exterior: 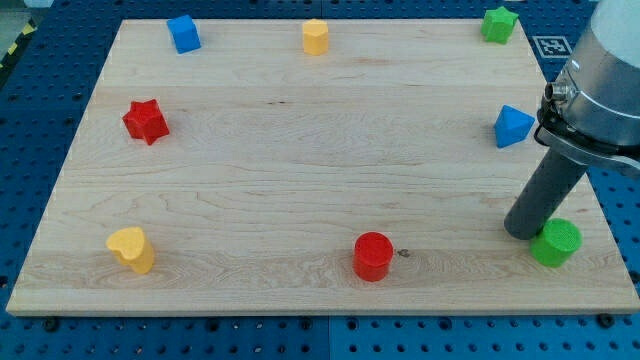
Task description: Move arm away from green circle
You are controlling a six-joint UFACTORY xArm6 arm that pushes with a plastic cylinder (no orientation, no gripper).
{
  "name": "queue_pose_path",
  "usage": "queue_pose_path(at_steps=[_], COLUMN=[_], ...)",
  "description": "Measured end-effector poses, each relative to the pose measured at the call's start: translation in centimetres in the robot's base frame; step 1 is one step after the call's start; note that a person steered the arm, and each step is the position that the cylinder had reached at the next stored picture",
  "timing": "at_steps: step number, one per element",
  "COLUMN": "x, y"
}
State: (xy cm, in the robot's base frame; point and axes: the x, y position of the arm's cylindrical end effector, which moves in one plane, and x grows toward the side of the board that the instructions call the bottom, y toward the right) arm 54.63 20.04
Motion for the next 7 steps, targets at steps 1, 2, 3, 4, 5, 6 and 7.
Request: queue_pose_path(at_steps=[1, 2, 3, 4, 5, 6, 7], x=[0.0, 0.0, 0.0, 0.0, -1.4, -2.0, -2.7], y=[0.0, -0.2, -0.5, -0.5, -0.5, -0.1, 2.4])
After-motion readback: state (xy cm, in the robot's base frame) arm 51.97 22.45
